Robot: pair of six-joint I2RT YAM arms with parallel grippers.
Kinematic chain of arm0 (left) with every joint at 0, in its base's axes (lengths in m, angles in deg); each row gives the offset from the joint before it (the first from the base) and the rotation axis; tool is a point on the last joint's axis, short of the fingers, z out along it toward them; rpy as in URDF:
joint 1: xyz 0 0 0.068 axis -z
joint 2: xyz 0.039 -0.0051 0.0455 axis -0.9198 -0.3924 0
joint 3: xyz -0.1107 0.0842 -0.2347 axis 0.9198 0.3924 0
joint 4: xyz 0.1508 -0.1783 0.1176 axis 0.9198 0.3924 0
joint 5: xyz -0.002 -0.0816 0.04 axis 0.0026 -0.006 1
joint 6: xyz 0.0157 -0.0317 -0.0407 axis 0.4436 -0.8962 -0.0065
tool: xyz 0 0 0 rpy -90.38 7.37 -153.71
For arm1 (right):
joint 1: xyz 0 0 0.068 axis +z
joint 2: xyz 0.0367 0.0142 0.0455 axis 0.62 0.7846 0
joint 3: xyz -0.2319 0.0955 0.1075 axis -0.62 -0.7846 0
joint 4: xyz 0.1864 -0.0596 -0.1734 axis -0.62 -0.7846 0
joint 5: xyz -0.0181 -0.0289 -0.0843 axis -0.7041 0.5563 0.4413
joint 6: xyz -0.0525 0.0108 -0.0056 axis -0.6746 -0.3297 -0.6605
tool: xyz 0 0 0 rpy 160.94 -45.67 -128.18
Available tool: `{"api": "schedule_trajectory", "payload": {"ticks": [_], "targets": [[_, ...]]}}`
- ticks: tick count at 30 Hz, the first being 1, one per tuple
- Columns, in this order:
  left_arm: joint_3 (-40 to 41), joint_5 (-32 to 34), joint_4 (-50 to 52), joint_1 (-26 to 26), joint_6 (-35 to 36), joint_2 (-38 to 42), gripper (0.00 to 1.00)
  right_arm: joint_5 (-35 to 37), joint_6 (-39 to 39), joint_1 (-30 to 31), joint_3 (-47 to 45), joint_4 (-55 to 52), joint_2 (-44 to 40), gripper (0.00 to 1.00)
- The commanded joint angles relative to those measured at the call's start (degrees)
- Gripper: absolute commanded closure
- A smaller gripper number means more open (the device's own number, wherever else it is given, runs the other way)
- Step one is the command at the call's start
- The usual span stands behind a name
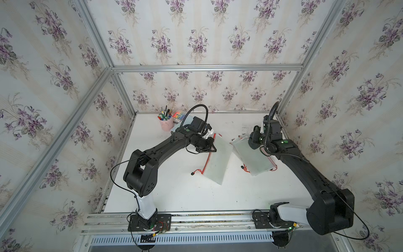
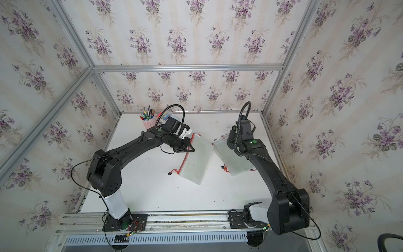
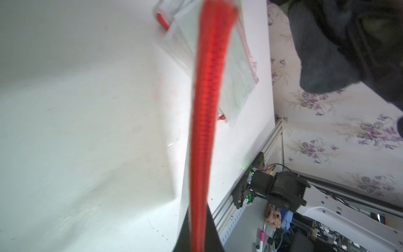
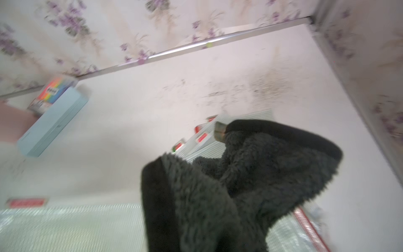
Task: Wipe the document bag
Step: Pick up the document bag from the center of the board, then place the document bag.
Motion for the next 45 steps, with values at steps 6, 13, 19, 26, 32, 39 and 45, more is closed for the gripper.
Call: {"api": "schedule_trajectory", "payload": {"ticks": [6, 13, 19, 26, 32, 39, 45], "targets": [[-9.43, -10.82, -9.51, 3.35, -13.01, -5.37, 1.0, 2.96, -3.41, -5.42, 1.08, -1.46, -2.19, 0.7], [-11.03, -5.18, -36.5, 5.04, -35.59, -17.48, 1.0, 1.15, -3.06, -5.85, -0.47, -0.72, -3.92, 0.7], [-10.22, 4.28, -47.61, 8.01, -44.78, -25.47, 1.0, -0.81, -4.16, -5.8, -0.33, -2.48, -5.48, 0.7], [-9.36, 14.21, -32.9, 10.43, -33.8, -22.5, 0.13, -3.94, -6.14, -5.8, -1.16, -5.22, -7.27, 0.7], [-8.99, 23.12, -14.78, 10.64, -21.23, -17.16, 0.0, -8.72, -6.63, -5.35, -1.42, -3.22, -5.67, 0.7], [-5.12, 38.96, 2.71, 8.55, -13.35, -8.84, 0.0, -5.2, -8.47, 10.56, 3.65, 0.38, 1.99, 0.69], [13.93, 41.55, -0.06, -4.34, -12.46, 7.26, 0.0, -8.09, -6.6, 28.76, 5.71, 8.76, 14.93, 0.69]]}}
